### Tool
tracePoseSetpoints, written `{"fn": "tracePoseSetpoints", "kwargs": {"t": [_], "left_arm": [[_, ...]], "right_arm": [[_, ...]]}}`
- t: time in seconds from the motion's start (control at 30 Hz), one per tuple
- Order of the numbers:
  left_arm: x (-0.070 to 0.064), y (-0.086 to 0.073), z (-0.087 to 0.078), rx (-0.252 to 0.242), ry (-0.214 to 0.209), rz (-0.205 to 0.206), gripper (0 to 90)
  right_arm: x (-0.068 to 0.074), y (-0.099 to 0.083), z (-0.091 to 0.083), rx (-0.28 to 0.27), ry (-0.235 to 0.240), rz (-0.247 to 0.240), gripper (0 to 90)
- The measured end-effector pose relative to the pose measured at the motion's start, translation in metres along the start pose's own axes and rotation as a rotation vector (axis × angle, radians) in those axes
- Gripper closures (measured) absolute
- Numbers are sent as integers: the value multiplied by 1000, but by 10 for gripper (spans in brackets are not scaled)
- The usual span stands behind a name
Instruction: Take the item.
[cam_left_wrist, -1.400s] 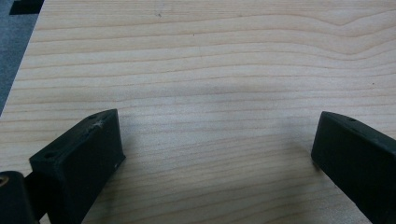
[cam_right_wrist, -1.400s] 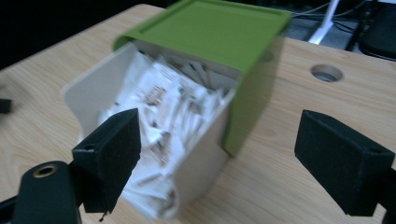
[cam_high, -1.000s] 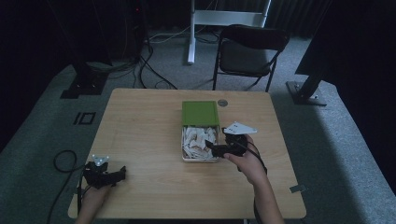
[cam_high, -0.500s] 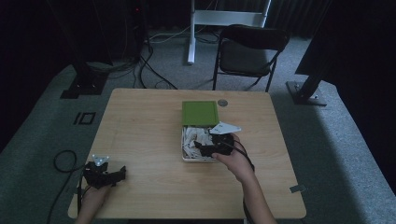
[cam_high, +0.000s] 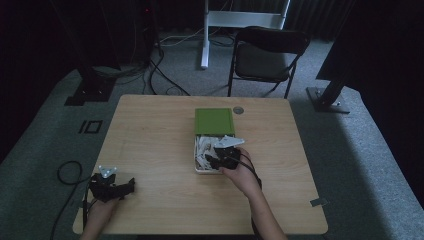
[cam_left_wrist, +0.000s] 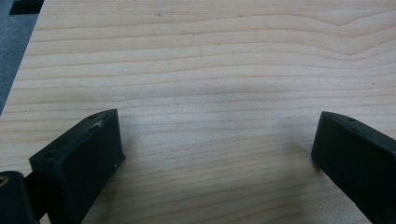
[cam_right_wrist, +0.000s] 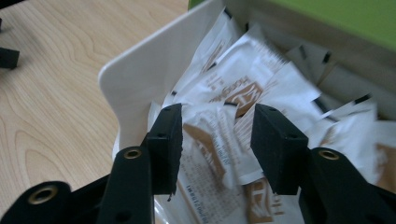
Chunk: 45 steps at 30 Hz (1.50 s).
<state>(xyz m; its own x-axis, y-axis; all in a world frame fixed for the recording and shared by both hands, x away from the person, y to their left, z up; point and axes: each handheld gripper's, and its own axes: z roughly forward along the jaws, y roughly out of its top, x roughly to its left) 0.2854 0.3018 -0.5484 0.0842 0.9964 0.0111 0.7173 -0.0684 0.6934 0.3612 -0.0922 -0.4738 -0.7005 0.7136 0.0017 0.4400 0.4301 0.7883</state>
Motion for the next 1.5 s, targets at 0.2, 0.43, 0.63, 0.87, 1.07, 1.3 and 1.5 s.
{"fn": "tracePoseSetpoints", "kwargs": {"t": [0.2, 0.43, 0.63, 0.87, 1.07, 1.3, 1.5], "left_arm": [[0, 0, 0, 0, 0, 1, 28], [0, 0, 0, 0, 0, 1, 28], [0, 0, 0, 0, 0, 1, 28], [0, 0, 0, 0, 0, 1, 28], [0, 0, 0, 0, 0, 0, 28], [0, 0, 0, 0, 0, 0, 28], [0, 0, 0, -1, 0, 0, 27]], "right_arm": [[1, -4, 10, 22, -24, 26, 581], [5, -7, 17, 30, -50, 8, 624], [6, -9, 22, 36, -49, 23, 665], [7, -6, 18, 48, -38, 27, 794], [5, 3, 3, -8, -4, 49, 794], [1, 12, -14, -74, 7, 57, 794], [-4, 18, -30, -150, -2, 73, 794]]}}
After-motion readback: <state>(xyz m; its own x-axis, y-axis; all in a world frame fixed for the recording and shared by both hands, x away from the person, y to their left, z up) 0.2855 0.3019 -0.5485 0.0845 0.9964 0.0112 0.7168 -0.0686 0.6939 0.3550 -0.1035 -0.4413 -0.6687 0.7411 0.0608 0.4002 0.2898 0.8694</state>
